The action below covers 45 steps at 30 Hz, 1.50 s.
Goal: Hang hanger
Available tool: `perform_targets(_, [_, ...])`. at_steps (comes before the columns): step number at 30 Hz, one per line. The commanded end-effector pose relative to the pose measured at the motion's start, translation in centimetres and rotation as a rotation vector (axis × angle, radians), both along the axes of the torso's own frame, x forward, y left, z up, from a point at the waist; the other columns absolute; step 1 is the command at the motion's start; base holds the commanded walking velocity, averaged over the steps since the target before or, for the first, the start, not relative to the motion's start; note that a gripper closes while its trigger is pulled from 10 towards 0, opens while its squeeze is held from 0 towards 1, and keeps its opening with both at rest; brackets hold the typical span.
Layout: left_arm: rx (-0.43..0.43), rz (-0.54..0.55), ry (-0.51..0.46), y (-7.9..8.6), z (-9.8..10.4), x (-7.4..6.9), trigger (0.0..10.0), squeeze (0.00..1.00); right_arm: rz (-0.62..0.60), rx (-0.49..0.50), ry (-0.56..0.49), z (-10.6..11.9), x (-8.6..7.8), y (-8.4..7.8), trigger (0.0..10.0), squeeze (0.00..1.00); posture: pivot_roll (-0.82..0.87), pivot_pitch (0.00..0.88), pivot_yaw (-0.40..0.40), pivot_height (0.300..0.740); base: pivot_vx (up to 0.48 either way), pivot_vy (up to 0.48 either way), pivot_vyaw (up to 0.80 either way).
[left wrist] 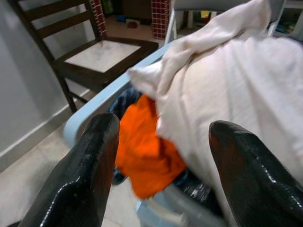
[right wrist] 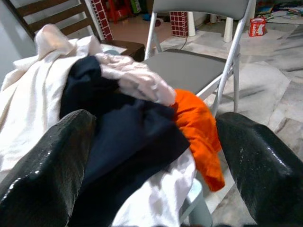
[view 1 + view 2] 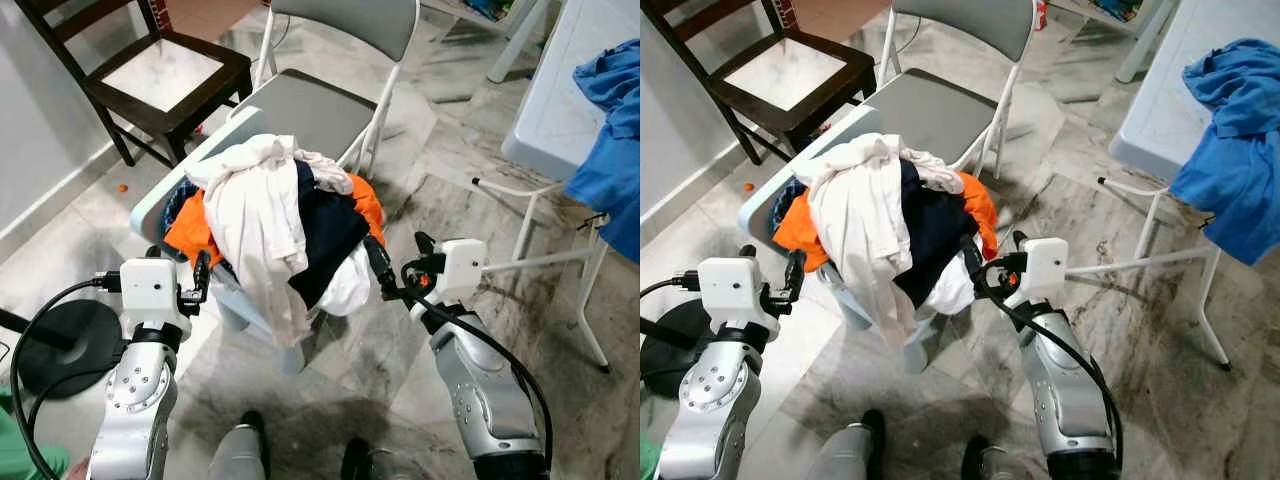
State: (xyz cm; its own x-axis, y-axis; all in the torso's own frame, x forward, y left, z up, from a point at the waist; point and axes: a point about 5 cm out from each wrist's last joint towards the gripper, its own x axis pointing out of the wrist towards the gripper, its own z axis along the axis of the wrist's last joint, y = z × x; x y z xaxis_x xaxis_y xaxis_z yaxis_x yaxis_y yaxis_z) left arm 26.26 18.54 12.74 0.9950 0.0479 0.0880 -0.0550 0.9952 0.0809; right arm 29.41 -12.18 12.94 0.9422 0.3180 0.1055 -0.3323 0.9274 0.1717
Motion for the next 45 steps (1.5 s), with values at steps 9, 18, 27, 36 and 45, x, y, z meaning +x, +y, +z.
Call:
perform_targets(9, [-0.011, -0.007, 0.014, -0.2, -0.3, -0.2, 10.0, 0.00, -0.003, -0.005, 0.005, -0.2, -0.3, -0.3, 10.0, 0.00, 0.14, 0.251, -0.045, 0.740, 0.106, 0.000, 0.00])
perform_targets(18, [-0.009, -0.006, 0.018, -0.3, -0.4, -0.3, 10.0, 0.00, 0.028, -0.015, 0.020, -0.5, -0.7, 0.0, 10.0, 0.00, 0.14, 0.257, -0.050, 0.740, 0.000, 0.000, 0.00])
perform_targets(27, [-0.002, -0.001, 0.021, -0.3, -0.6, -0.4, 10.0, 0.00, 0.075, -0.044, 0.034, -0.7, -0.9, 0.5, 10.0, 0.00, 0.14, 0.256, -0.057, 0.740, 0.000, 0.000, 0.00])
perform_targets(36, [0.031, 0.006, 0.002, 0.2, -0.1, 0.0, 10.0, 0.00, 0.045, -0.108, 0.013, -0.8, -0.9, 0.6, 10.0, 0.00, 0.13, 0.265, -0.062, 0.740, 0.000, 0.000, 0.00])
perform_targets(45, [0.064, -0.029, -0.037, 1.4, 1.8, 4.2, 10.0, 0.34, 0.146, -0.087, 0.034, -0.5, -1.8, 0.8, 10.0, 0.97, 0.11, 0.316, -0.071, 0.740, 0.000, 0.000, 0.00])
